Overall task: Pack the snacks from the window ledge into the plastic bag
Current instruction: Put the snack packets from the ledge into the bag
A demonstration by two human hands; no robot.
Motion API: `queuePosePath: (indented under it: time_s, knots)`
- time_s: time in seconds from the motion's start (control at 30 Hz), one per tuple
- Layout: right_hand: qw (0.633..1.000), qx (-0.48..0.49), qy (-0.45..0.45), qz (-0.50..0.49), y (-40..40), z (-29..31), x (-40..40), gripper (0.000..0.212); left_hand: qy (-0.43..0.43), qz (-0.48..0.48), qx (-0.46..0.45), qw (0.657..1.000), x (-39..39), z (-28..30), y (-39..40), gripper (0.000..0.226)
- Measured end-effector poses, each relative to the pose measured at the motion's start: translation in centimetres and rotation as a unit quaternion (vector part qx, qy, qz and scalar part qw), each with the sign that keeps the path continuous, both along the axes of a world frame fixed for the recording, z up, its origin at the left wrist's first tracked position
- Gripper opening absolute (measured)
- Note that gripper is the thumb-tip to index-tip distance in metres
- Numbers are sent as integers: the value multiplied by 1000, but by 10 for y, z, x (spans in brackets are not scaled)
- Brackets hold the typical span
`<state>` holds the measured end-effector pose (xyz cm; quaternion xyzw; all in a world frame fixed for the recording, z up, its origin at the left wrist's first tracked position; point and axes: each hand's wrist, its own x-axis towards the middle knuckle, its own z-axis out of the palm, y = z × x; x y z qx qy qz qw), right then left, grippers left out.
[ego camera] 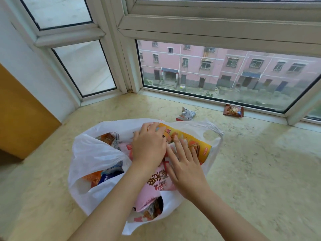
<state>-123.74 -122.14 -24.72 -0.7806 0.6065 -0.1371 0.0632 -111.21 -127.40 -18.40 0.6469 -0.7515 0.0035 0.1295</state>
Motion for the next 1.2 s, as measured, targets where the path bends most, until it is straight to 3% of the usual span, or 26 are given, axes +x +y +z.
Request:
queuePosePath:
  time_s: [0.27,0.37,0.53,0.73,0.93,1.1,1.2]
  knots:
    - [996,-86,-17,0,24,15,-46,49,42,-63,-123,990,-35,-3,28,16]
    - [993,-121,-8,-6,37,18,-71,45,41,-79,-127,988,-53,-3,38,21]
    - [992,-123,16,-28,51,9,-113,45,80,-85,-100,988,-92,-16,62,16]
    - [989,-125,40,-62,50,-5,-163,44,111,-116,-1,987,-146,-61,75,22]
    - [987,-110,52,-107,23,-24,-201,49,56,-114,53,990,-198,-90,38,57]
    - [988,-81,59,-121,-11,-45,-225,52,128,-30,122,984,-229,-98,-10,70]
    - [988,-50,65,-129,-36,-59,-238,54,219,-4,119,968,-238,-115,-41,74]
